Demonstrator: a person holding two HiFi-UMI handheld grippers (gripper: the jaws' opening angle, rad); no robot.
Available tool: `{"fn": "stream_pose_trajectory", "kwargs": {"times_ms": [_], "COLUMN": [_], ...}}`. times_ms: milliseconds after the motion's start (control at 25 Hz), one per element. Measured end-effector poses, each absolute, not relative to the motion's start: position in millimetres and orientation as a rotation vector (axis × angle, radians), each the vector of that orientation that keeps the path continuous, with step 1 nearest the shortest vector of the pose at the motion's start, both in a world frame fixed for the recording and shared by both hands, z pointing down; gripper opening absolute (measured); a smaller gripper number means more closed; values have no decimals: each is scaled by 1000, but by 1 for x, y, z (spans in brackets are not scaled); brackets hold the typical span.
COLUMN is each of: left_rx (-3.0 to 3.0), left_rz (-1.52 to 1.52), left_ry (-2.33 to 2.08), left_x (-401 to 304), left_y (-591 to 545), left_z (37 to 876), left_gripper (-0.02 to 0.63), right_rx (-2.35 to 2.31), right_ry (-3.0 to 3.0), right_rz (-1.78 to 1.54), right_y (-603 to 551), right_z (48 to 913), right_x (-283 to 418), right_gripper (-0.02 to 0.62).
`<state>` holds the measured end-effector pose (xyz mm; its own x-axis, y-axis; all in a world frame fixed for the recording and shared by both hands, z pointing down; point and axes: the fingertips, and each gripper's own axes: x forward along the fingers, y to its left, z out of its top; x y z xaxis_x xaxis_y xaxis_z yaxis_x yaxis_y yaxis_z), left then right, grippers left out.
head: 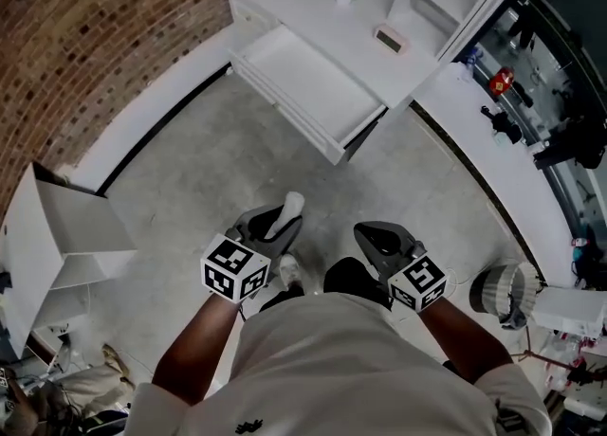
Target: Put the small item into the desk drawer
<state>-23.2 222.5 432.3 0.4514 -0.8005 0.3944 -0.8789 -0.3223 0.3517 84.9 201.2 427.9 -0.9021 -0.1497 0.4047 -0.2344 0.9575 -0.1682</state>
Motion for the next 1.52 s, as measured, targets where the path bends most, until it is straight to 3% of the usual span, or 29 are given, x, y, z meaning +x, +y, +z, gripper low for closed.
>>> {"fn": "stream_pose_trajectory", "kwargs": {"times_ms": [1040,1520], "left_rx": [2148,2150], "left_rz": [284,423], "left_ry": [-1477,-1418], "left_x": [-83,-139], "left_y": [-9,-108], "left_z": [440,487], "left_gripper": [138,137], "right_rx": [152,368], "right_ry": [-2743,-2727], "right_rz": [325,354], "right_y": [-4,-80], "right_z": [441,444], "right_x": [30,13], "right_gripper": [14,14]}}
